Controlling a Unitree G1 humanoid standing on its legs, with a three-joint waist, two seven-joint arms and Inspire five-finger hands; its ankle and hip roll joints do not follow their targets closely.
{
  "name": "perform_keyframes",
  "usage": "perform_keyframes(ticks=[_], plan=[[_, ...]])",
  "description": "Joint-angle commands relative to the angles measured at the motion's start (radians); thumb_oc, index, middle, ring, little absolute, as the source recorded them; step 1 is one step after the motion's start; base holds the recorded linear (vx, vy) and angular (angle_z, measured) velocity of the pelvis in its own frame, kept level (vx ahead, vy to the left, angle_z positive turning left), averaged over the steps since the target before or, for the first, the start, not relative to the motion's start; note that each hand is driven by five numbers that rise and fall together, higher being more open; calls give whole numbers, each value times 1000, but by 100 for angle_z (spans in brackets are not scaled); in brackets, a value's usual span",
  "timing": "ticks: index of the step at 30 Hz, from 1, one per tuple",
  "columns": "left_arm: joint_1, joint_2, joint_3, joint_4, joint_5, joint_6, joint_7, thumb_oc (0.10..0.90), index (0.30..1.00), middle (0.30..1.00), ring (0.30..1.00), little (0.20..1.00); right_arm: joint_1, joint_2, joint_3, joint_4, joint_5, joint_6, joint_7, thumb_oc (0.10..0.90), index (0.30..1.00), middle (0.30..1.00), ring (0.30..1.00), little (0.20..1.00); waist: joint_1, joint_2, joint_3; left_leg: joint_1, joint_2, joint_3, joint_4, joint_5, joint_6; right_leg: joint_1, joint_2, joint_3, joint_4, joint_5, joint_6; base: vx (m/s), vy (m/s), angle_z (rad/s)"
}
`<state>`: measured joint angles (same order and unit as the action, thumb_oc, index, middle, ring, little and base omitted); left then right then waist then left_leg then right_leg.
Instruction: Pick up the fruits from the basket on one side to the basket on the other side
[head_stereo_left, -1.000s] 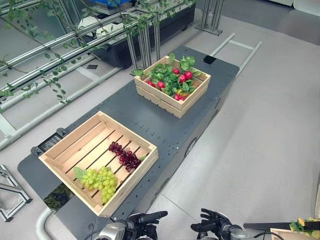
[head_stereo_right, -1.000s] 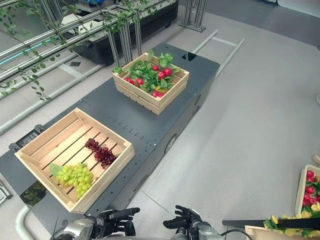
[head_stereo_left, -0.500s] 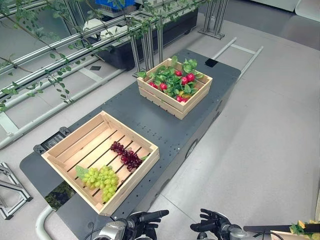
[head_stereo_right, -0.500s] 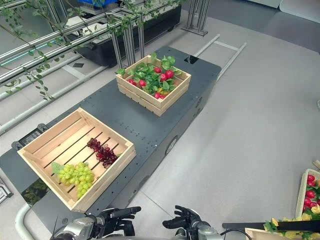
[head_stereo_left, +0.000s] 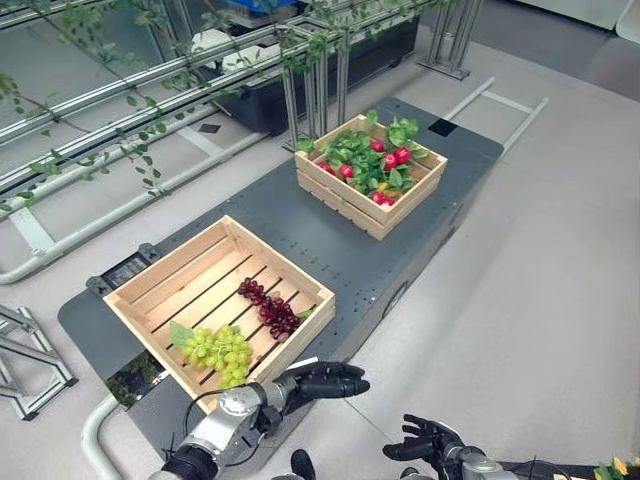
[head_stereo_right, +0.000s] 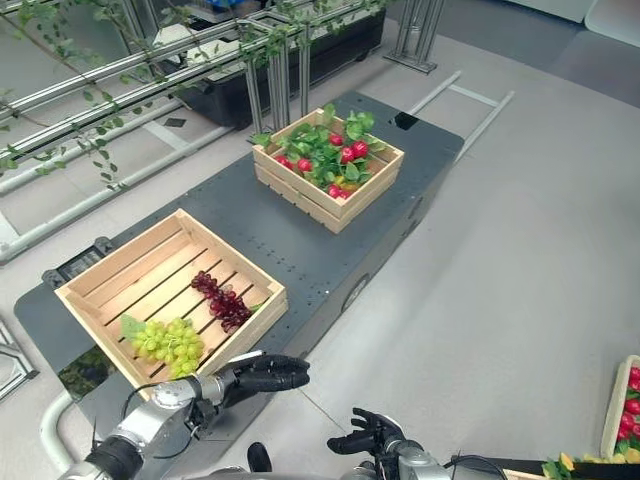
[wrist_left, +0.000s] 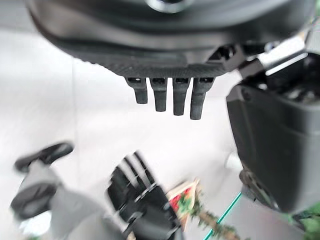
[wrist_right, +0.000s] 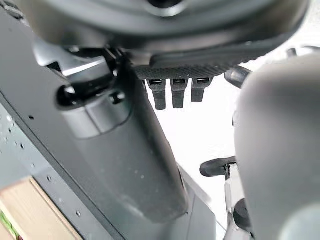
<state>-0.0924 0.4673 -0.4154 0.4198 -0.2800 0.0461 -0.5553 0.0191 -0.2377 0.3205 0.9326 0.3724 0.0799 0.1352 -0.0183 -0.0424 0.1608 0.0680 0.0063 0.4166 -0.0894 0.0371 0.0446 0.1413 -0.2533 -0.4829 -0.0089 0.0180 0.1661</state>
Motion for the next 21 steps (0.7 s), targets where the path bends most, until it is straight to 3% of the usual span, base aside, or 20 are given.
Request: perform_keyframes(ticks=[1, 3, 5, 9, 11, 16, 21], plan=[[-60, -6, 46, -159, -152, -111, 0, 800, 900, 900, 900, 900, -18, -42, -43, -72, 156, -86, -65, 800, 900, 900, 900, 900, 48, 58, -33, 47, 7, -27, 2, -68, -66, -77, -12, 13, 29, 69, 41, 24, 234, 23], [-23, 16, 113, -272, -217, -157, 71, 800, 900, 900, 900, 900, 13, -32, -91, -248, 244, -133, -119, 800, 900, 900, 900, 900, 51, 56, -27, 50, -11, -32, 2, -82, -50, -90, -40, 12, 64, 96, 50, 12, 244, 12], [13, 12, 177, -329, -238, -203, 82, 800, 900, 900, 900, 900, 48, -13, -124, -407, 237, -170, -161, 800, 900, 900, 900, 900, 49, 55, -24, 47, -19, -33, 2, -88, -42, -102, -59, 12, 94, 109, 54, -12, 156, 22], [90, 9, 273, -417, -196, -331, 175, 800, 900, 900, 900, 900, 75, 3, -171, -605, 219, -345, -134, 800, 900, 900, 900, 900, 71, 45, -23, 36, -43, -66, 2, -104, -28, -132, -108, -5, 134, 164, 74, -5, 115, 10], [101, 6, 301, -442, -215, -369, 230, 800, 900, 900, 900, 900, 64, -5, -178, -670, 209, -384, -125, 800, 900, 900, 900, 900, 80, 41, -25, 37, -51, -86, 2, -108, -25, -137, -111, 5, 132, 171, 76, 22, 60, -5], [100, -10, 316, -451, -216, -445, 340, 800, 900, 900, 900, 900, 6, -9, -178, -792, 241, -434, -116, 800, 900, 900, 900, 900, 113, 31, -39, 35, -66, -132, 2, -121, -6, -124, -112, 8, 170, 160, 71, 36, 44, 18], [88, -23, 301, -437, -204, -469, 420, 800, 900, 900, 900, 900, -18, -32, -163, -886, 273, -438, -106, 800, 900, 900, 900, 900, 112, 28, -33, 21, -81, -242, 2, -106, 32, -198, -75, 125, 382, 113, 22, 23, 28, 46]])
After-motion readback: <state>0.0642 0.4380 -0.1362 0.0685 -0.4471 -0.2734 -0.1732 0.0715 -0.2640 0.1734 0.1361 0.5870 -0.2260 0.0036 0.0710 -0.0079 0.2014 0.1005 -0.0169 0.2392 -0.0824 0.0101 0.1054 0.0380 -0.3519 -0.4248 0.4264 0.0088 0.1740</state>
